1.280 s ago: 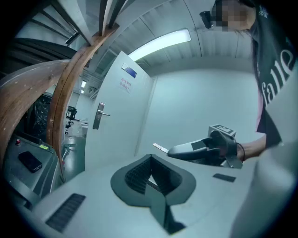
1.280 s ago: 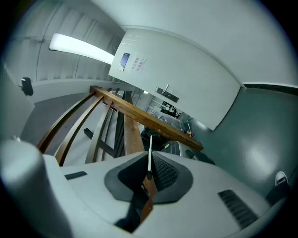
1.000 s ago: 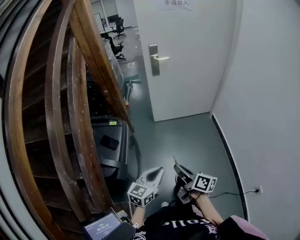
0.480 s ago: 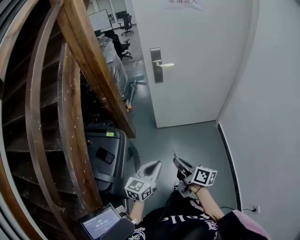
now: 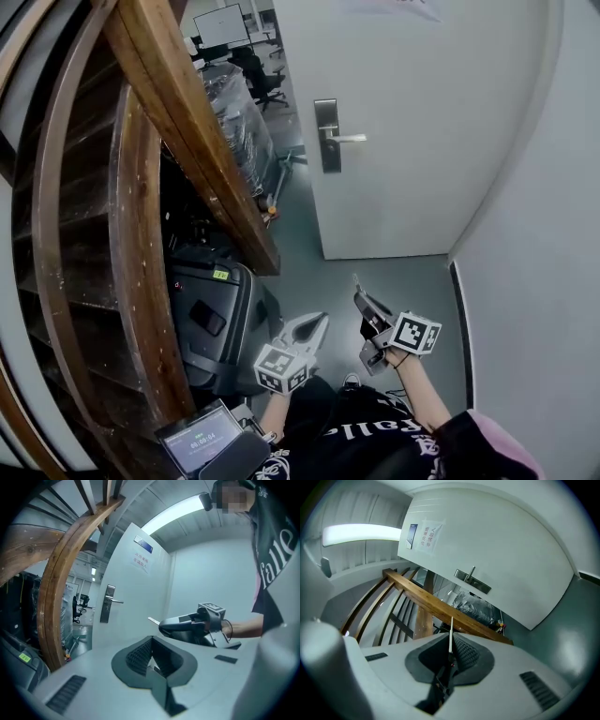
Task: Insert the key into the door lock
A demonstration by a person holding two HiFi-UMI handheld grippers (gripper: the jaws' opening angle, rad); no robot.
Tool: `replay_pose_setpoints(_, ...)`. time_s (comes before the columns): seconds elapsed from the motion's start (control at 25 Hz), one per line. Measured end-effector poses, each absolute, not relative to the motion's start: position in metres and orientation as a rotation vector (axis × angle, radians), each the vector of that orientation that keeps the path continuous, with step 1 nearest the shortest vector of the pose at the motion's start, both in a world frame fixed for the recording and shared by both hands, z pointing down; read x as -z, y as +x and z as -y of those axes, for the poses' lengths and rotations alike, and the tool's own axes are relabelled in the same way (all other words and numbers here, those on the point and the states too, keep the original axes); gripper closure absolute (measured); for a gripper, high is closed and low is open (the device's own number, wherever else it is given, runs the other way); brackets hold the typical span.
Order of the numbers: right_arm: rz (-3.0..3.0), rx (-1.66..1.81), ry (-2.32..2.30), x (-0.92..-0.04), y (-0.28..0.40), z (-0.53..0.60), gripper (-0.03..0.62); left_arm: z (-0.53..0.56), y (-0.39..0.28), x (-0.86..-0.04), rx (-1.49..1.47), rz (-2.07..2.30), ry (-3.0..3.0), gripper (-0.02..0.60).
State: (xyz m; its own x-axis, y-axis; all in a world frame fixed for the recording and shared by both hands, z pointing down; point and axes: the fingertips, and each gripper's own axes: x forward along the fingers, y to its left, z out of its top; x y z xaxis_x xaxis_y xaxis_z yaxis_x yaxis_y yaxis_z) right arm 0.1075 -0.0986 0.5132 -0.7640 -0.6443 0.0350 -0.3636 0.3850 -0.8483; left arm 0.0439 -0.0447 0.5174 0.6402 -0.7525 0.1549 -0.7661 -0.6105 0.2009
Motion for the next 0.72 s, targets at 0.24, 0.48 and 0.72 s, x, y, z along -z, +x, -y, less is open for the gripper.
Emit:
replay_pose_setpoints(0.24,-2.335,1.359,-0.891,-0.523,0.101,0.150,0.557,0.086,0.034,-0.527,-0.112,1.249,2.582,0.577)
replay_pose_setpoints(0.48,-2.301,1.347,-0.917,-0.526,0.082,0.219,0.559,0.165,0.015,-0.527,-0.111,1.193,2.619,0.577)
replay_pose_setpoints(0.72,-2.266,1.314,-0.963,-0.524,0.057,0.311,0.558,0.247,-0.004,-0.517,-0.158,1.080,2.711,0.577)
